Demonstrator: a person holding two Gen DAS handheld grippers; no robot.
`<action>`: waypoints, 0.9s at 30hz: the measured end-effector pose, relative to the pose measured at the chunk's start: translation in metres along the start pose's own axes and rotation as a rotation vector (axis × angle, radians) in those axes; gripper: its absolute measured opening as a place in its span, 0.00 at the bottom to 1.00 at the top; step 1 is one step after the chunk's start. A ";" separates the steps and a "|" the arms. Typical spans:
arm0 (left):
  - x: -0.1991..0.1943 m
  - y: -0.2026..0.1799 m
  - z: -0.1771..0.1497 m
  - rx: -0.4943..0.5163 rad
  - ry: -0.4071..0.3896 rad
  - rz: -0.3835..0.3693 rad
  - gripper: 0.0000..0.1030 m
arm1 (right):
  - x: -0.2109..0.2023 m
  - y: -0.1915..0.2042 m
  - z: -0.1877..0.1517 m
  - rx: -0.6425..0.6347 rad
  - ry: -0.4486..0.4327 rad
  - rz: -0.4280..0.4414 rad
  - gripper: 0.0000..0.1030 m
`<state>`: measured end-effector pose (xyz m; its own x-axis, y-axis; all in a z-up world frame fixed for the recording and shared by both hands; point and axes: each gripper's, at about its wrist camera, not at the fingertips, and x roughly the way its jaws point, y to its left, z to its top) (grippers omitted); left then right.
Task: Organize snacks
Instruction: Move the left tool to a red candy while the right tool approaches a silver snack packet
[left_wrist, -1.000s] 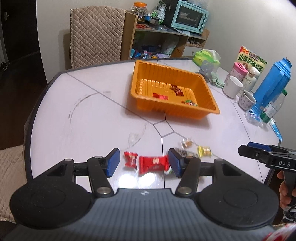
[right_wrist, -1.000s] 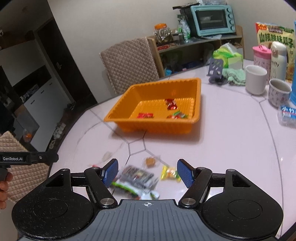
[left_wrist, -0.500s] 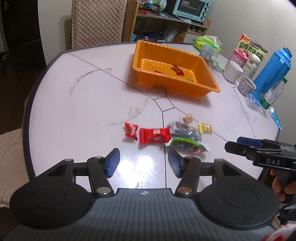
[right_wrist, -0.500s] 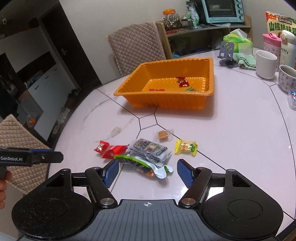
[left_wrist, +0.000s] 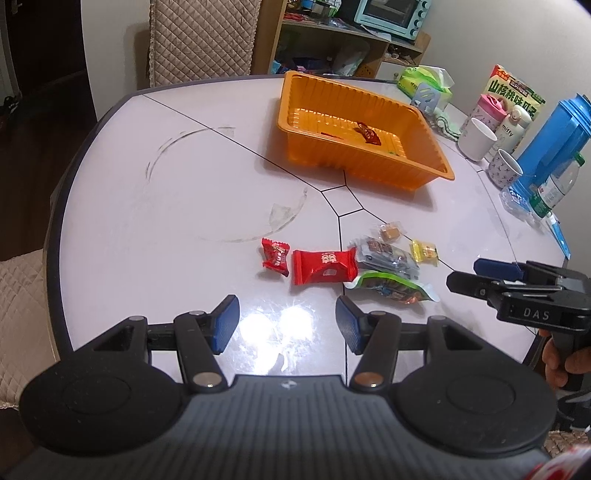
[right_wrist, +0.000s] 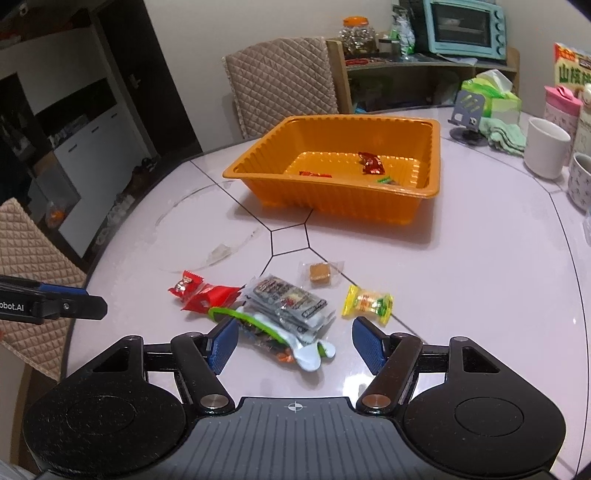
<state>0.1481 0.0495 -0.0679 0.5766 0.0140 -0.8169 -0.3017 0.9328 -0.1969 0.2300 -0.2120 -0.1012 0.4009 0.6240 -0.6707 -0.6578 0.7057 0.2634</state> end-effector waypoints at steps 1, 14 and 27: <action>0.001 0.001 0.001 -0.002 0.000 0.000 0.53 | 0.003 -0.001 0.002 -0.013 0.003 0.003 0.64; 0.024 0.007 0.012 -0.016 0.033 0.004 0.53 | 0.060 -0.010 0.020 -0.115 0.077 0.105 0.63; 0.044 0.014 0.022 -0.034 0.063 0.018 0.53 | 0.102 -0.008 0.027 -0.189 0.153 0.136 0.63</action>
<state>0.1855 0.0709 -0.0944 0.5223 0.0068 -0.8528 -0.3379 0.9197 -0.1997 0.2930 -0.1452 -0.1531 0.2093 0.6409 -0.7385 -0.8123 0.5345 0.2336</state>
